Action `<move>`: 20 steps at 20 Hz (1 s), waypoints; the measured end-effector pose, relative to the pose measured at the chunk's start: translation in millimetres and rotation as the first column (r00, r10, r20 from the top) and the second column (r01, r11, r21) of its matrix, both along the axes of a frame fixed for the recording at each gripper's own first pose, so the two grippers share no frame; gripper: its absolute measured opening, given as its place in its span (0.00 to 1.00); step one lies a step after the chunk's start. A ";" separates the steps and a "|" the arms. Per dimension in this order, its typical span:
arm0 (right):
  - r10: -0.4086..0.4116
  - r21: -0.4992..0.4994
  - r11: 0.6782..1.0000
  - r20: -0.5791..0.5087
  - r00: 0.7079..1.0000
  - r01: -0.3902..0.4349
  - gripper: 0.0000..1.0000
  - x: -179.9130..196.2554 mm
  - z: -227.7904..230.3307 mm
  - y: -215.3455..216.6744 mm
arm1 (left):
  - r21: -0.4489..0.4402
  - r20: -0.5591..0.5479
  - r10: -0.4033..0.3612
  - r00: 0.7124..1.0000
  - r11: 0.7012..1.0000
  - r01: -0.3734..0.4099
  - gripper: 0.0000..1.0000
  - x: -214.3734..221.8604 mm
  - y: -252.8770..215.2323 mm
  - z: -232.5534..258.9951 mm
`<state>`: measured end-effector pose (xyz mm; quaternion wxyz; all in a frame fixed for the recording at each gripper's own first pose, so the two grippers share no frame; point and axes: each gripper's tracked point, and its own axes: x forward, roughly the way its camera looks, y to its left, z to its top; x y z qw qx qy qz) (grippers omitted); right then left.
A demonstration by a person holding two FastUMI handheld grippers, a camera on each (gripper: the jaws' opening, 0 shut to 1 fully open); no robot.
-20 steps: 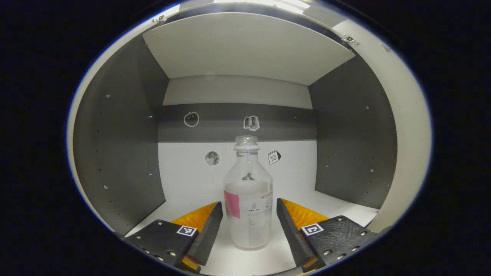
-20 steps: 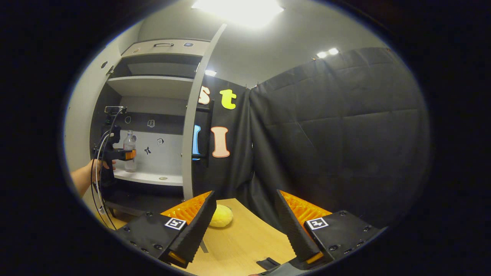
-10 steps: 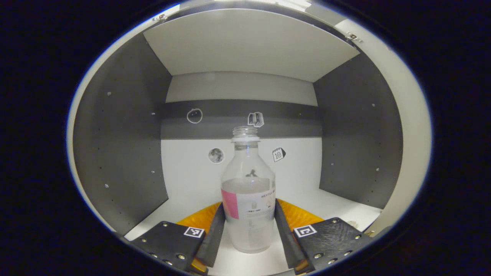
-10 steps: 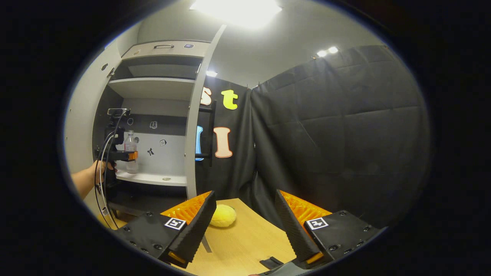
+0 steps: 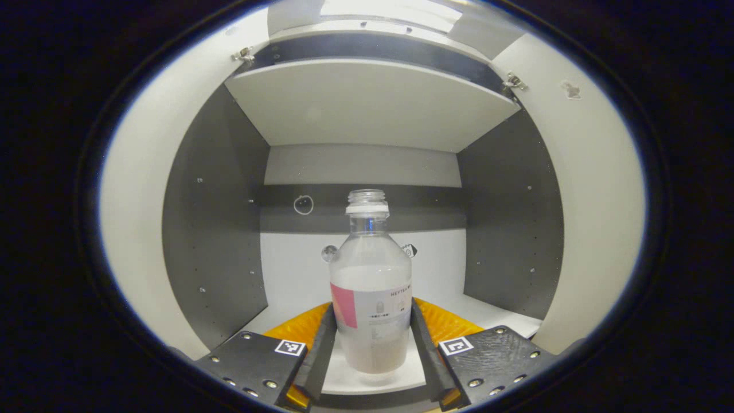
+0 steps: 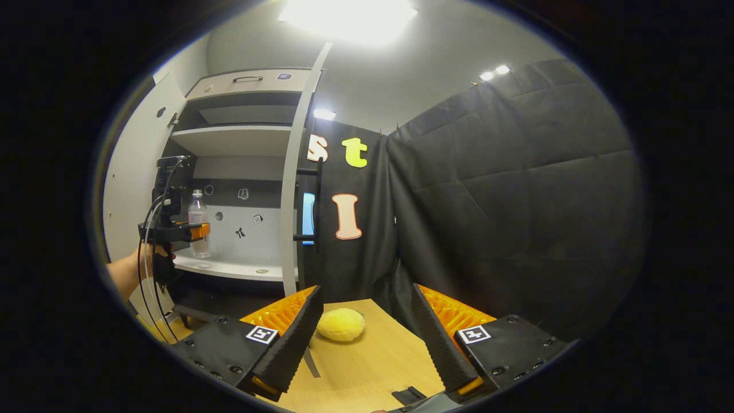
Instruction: Grasp the bottle in the cabinet with the left hand and place it on the coaster, then close the right door with the right hand and the left door with the left hand.
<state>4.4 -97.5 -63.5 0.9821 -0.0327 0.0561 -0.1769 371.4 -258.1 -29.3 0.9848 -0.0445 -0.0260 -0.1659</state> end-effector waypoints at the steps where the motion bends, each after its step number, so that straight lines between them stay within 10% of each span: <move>1: 0.009 0.004 1.000 0.001 1.000 -0.009 0.98 -1.5 0.9 -1.7 | 0.001 0.006 0.001 1.000 1.000 -0.001 0.69 -9.0 0.4 1.0; 20: 0.244 0.032 0.969 -0.019 0.969 -0.244 0.98 -26.3 0.8 5.3 | 0.007 -0.019 0.064 0.998 0.998 -0.064 0.69 -163.4 49.7 -36.6</move>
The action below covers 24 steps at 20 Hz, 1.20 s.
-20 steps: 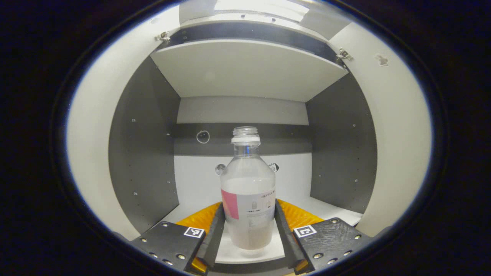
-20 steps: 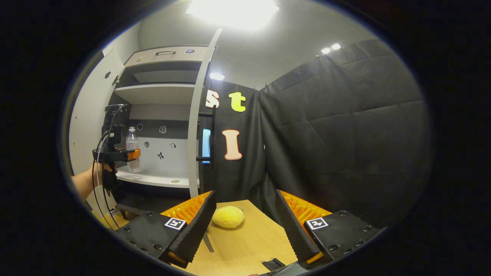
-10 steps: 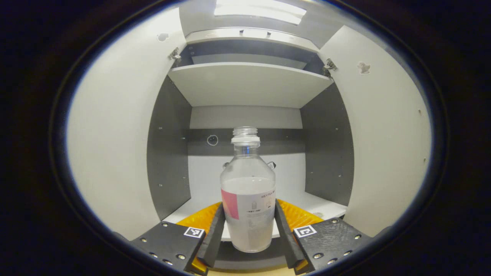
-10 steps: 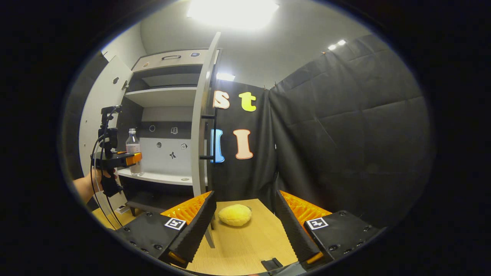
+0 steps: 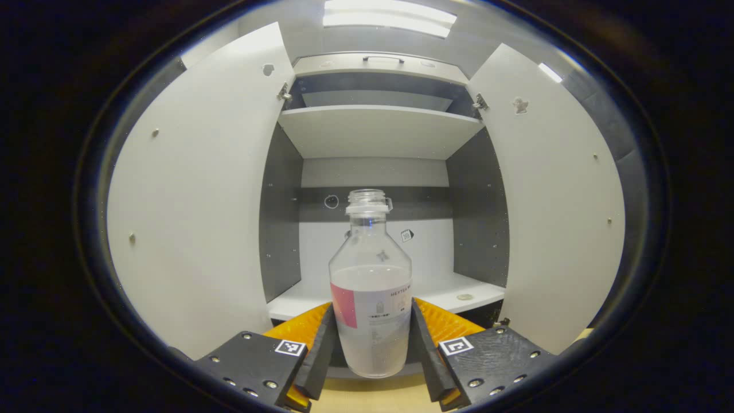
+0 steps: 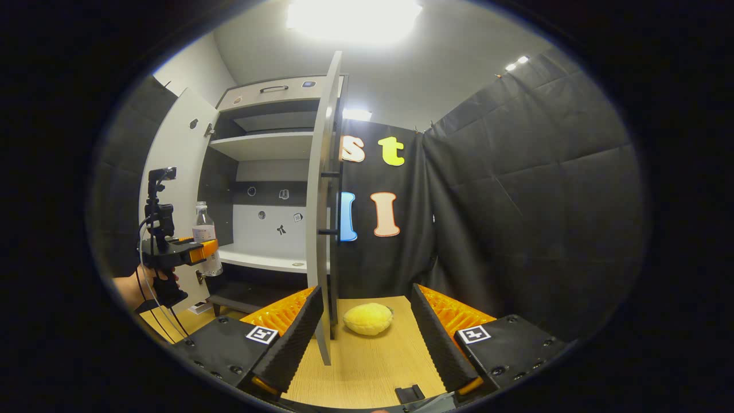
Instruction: Grasp the bottle in the cabinet with the left hand and place it on the coaster, then close the right door with the right hand and the left door with the left hand.
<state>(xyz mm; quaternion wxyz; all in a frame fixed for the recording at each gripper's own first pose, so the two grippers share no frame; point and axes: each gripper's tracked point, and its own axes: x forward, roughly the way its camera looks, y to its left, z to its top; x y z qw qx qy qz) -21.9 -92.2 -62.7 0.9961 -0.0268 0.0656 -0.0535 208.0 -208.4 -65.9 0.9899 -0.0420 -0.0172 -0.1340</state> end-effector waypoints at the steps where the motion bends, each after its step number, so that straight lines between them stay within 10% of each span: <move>1: 0.011 -0.002 1.000 -0.001 1.000 -0.011 0.96 -1.8 -0.1 1.2 | -0.002 -0.007 0.000 1.000 1.000 0.000 0.69 -10.0 1.8 -6.1; 24: 0.126 -0.003 0.992 -0.038 0.991 -0.126 0.96 -12.1 -14.8 10.5 | 0.014 -0.220 -0.042 0.975 0.999 0.046 0.70 -139.6 -12.6 -187.5</move>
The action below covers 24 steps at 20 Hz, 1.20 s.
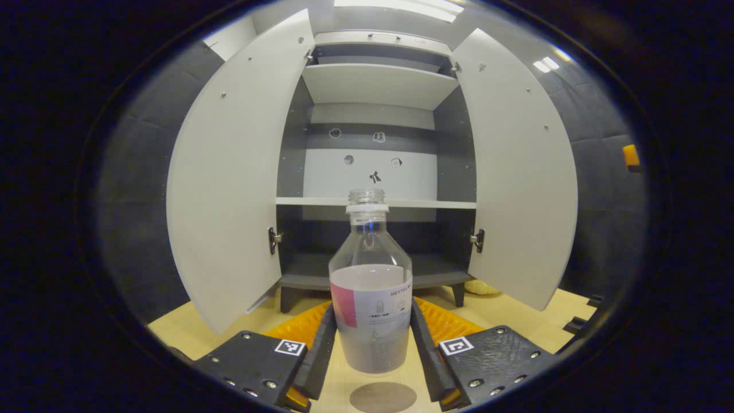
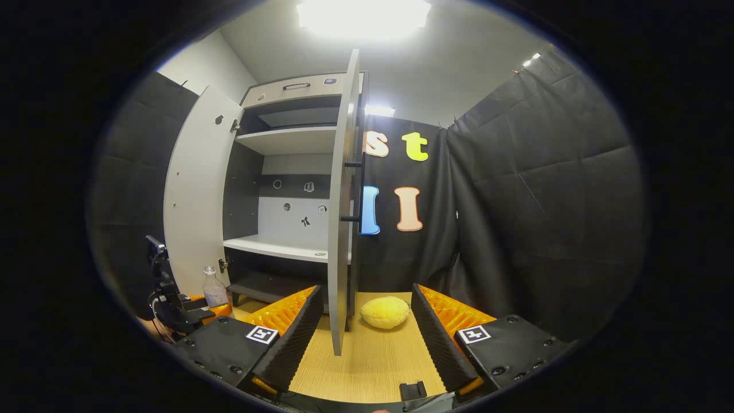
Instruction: Grasp the bottle in the cabinet with the left hand and place it on the coaster, then close the right door with the right hand and the left door with the left hand.
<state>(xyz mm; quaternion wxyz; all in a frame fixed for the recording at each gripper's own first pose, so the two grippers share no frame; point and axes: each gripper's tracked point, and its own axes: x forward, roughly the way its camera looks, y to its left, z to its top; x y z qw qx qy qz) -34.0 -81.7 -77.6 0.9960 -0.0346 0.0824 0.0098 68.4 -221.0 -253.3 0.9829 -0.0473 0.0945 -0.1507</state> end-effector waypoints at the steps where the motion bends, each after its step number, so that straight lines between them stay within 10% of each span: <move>1: 0.003 -0.004 1.000 -0.005 1.000 -0.003 0.98 0.8 -1.2 0.9 | 0.010 -0.014 -0.006 1.000 1.000 0.007 0.70 -2.8 -1.4 -9.6; 24: 0.084 -0.023 0.996 -0.075 0.994 -0.086 0.98 14.8 -24.2 18.5 | 0.057 -0.177 0.032 0.984 0.998 -0.022 0.71 -37.4 -9.6 -100.7</move>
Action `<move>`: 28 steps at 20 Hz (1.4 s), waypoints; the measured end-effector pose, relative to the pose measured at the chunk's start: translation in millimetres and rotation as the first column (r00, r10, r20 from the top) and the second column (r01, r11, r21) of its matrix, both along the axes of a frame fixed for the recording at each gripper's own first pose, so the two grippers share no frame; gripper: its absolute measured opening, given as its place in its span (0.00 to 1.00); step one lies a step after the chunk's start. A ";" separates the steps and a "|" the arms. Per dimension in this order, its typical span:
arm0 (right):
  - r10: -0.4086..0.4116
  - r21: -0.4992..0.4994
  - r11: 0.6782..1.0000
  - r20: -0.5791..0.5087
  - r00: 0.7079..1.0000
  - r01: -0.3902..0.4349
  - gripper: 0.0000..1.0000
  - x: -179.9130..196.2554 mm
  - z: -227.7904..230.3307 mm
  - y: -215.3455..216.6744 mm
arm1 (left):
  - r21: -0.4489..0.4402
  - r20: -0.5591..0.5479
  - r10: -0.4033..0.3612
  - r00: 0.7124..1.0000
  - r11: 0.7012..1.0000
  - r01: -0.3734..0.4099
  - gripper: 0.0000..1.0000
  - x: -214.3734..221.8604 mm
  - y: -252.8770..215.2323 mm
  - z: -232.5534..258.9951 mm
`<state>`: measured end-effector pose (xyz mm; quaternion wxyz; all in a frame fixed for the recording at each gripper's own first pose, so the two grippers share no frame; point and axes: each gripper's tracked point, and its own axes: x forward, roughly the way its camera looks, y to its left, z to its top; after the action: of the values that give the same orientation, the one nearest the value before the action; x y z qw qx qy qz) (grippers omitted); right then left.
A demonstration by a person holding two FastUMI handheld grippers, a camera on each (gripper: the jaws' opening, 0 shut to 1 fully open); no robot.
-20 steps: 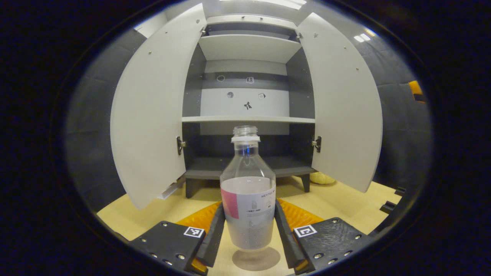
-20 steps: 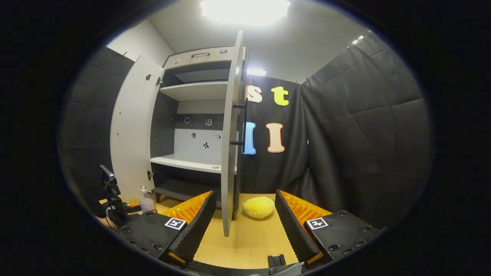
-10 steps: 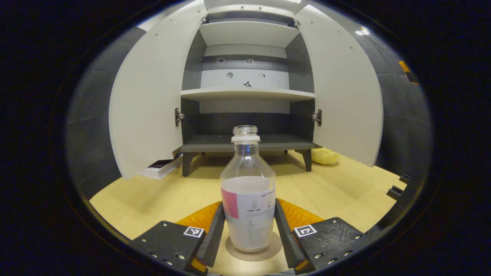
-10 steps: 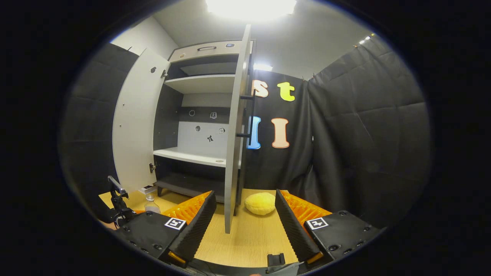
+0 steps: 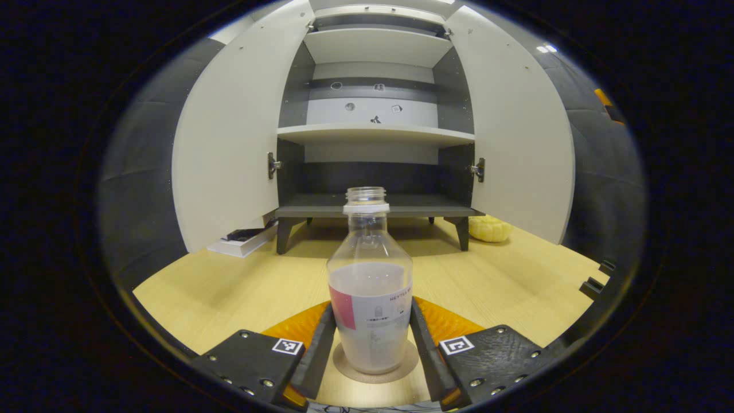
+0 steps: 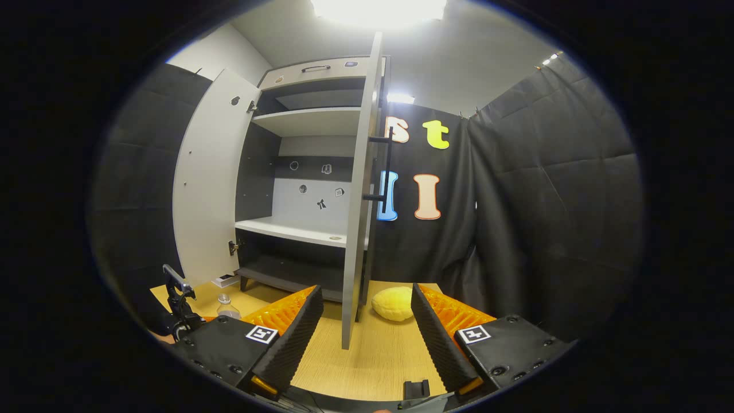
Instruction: Grasp the bottle in the cabinet with the left hand and place it on the coaster, then close the right door with the right hand and the left door with the left hand.
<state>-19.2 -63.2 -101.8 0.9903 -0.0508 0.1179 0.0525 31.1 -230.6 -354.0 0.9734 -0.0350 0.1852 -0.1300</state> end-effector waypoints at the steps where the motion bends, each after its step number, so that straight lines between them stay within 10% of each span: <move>1: 0.000 0.005 1.000 0.002 1.000 0.000 0.96 2.3 0.0 -0.6 | 0.008 -0.003 0.009 1.000 1.000 -0.009 0.72 0.3 3.1 -0.3; 4: 0.003 0.028 1.000 0.009 1.000 -0.003 0.98 6.3 2.5 -0.2 | 0.021 0.000 0.032 0.999 0.999 -0.032 1.00 -1.6 8.4 8.1; 20: -0.201 0.188 0.967 0.133 0.971 0.174 0.98 81.9 55.8 -68.7 | -0.007 0.216 0.050 0.975 0.999 -0.050 0.86 -26.8 34.9 210.1; 28: -0.337 0.142 0.939 0.202 0.920 0.313 0.95 130.5 99.6 -84.7 | -0.048 0.228 0.215 0.950 0.977 -0.209 0.99 -27.3 127.9 250.3</move>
<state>111.3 -148.0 -2.2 0.9935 0.0170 0.0096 -0.1125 3.8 -102.7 -103.7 0.9962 -0.0507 0.0642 -0.0301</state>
